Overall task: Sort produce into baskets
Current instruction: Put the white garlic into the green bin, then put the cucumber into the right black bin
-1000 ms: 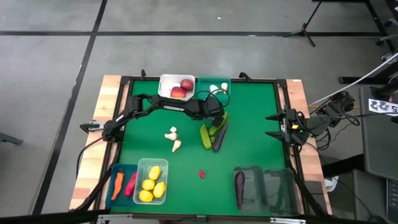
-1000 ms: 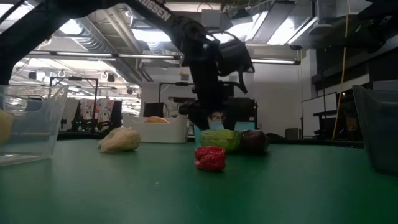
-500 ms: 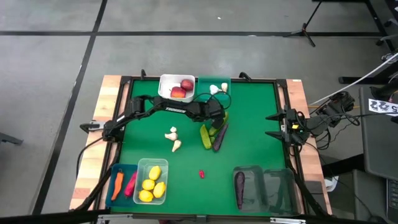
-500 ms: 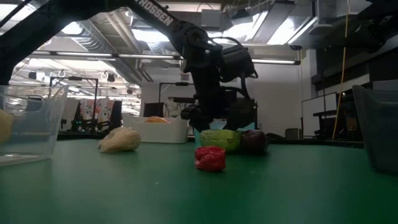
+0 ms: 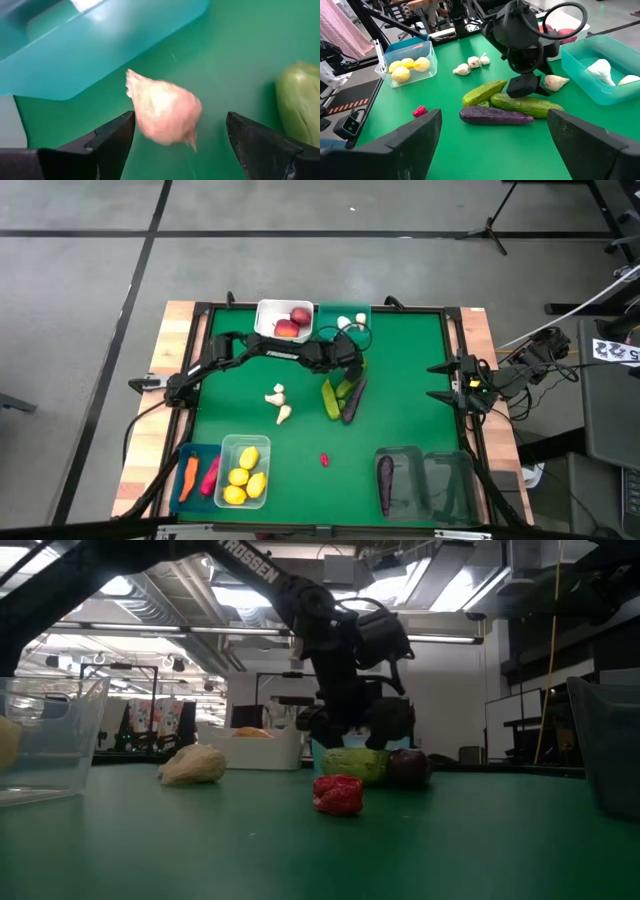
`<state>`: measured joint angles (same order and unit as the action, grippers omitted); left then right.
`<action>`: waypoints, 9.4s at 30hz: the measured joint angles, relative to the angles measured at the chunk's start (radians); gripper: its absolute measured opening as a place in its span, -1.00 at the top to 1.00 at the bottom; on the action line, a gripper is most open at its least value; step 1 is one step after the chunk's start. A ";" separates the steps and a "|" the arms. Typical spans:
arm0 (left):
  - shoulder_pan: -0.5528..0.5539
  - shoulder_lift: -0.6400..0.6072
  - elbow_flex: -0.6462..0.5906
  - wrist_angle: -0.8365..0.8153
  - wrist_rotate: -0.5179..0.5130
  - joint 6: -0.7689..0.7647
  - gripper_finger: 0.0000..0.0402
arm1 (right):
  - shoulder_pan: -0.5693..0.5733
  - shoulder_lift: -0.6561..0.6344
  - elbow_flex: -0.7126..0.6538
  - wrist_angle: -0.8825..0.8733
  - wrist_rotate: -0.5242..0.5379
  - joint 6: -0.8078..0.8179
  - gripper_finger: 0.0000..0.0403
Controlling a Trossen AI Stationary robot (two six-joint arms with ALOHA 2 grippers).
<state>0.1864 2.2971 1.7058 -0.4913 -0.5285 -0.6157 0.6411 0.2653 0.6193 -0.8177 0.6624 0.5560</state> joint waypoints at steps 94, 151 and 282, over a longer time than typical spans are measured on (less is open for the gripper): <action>0.070 -0.200 0.023 -0.169 0.294 0.515 -0.44 | 0.000 0.001 0.000 0.000 0.000 0.000 -0.79; -0.132 -0.112 -0.076 -0.290 0.528 1.177 0.15 | 0.000 0.003 0.000 -0.006 0.052 0.023 -0.79; -0.140 -0.332 -0.003 -0.073 0.367 0.589 -0.42 | 0.412 0.515 0.031 0.275 -0.380 0.930 0.22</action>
<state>0.0463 1.9648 1.7027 -0.5642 -0.1612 -0.0267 1.0526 0.7798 0.6502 -0.5423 0.2825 1.4856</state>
